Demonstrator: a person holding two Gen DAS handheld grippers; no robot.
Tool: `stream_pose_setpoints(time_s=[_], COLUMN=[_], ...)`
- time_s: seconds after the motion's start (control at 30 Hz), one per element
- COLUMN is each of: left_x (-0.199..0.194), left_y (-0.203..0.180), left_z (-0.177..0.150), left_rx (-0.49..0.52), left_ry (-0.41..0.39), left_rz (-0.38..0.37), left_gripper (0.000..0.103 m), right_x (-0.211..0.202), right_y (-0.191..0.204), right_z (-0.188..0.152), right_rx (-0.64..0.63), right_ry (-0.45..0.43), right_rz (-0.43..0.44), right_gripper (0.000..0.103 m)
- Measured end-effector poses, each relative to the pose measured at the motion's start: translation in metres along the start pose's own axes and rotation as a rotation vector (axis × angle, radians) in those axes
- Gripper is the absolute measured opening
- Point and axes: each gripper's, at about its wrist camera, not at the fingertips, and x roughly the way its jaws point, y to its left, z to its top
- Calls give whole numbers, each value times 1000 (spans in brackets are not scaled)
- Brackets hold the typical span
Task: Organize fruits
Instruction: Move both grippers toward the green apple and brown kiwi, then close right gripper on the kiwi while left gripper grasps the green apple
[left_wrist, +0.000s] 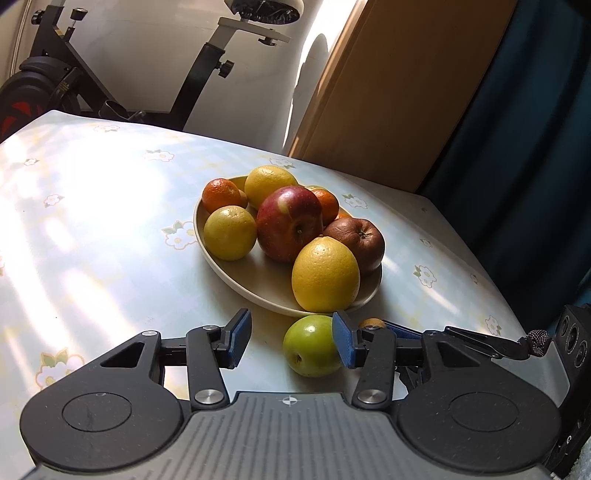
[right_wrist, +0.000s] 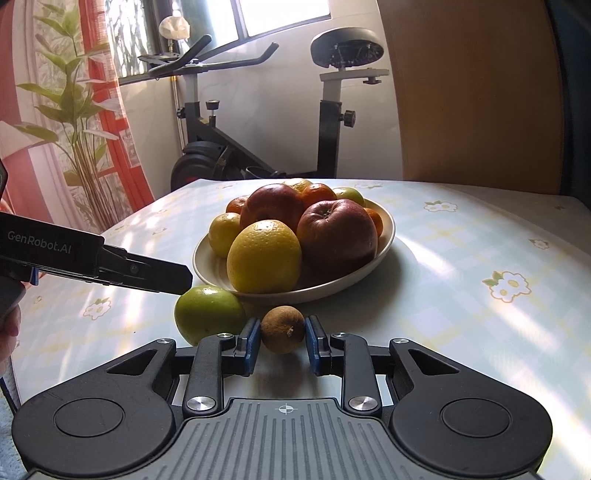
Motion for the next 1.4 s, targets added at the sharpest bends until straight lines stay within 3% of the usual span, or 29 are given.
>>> stream_pose_setpoints(time_s=[0.47, 0.97, 1.07, 1.4], left_x=[18, 37, 37, 26], left_y=[-7, -7, -6, -3], left_z=[-6, -10, -11, -11], left_rx=[24, 35, 40, 55], left_ry=[59, 118, 113, 87], left_rz=[-46, -77, -77, -28], left_gripper=[56, 54, 49, 49], right_x=[-4, -4, -4, -5], right_y=[-4, -6, -6, -6], right_z=[-1, -2, -1, -1], right_rx=[35, 50, 51, 51], right_ry=[-18, -19, -19, -24], right_rz=[1, 3, 3, 4], right_gripper=[24, 24, 24, 24])
